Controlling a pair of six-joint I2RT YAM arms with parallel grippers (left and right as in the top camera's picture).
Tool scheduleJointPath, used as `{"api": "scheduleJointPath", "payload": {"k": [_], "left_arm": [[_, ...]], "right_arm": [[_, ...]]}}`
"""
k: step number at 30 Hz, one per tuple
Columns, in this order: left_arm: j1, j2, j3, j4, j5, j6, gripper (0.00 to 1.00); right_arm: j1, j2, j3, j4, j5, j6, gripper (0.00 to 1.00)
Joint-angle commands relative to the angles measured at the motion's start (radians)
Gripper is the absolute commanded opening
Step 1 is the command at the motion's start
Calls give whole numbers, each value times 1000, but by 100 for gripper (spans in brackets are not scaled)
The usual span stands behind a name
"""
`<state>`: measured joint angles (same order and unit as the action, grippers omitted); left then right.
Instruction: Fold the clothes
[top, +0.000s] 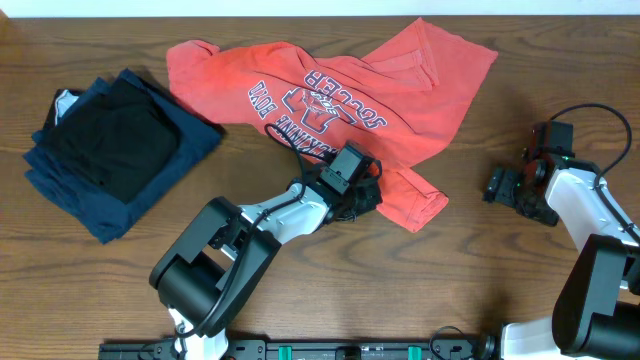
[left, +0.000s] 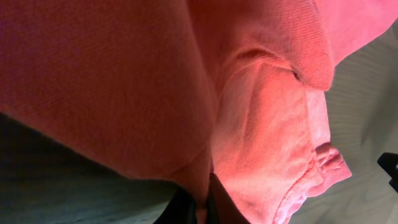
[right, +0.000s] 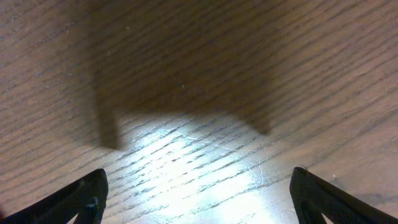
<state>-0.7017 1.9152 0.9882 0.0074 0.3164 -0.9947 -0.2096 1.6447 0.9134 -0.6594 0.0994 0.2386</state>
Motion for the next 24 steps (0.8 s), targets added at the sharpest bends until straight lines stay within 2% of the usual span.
{"api": "scheduleJointPath", "payload": {"k": [1, 5, 7, 10, 13, 16, 19, 24], "left_arm": [[26, -10, -20, -116, 43, 32, 6], [106, -133, -20, -423, 38, 195, 6], [160, -213, -20, -589, -29, 269, 6], [240, -320, -20, -798, -151, 304, 6], [305, -401, -20, -948, -229, 303, 6], [338, -443, -21, -1017, -240, 303, 6], [338, -446, -21, -1023, -239, 303, 6], [338, -441, -21, -1020, -261, 303, 6]], "right_arm": [[-6, 5, -1, -3, -3, 15, 92], [-6, 5, -1, 7, -165, -87, 88], [-6, 5, -1, 17, -297, -143, 86], [-4, 5, -1, 18, -438, -181, 87], [6, 5, -1, 20, -485, -181, 88], [23, 5, -1, 25, -501, -171, 89], [54, 5, -2, 38, -519, -162, 89], [108, 5, -5, 97, -512, -66, 89]]}}
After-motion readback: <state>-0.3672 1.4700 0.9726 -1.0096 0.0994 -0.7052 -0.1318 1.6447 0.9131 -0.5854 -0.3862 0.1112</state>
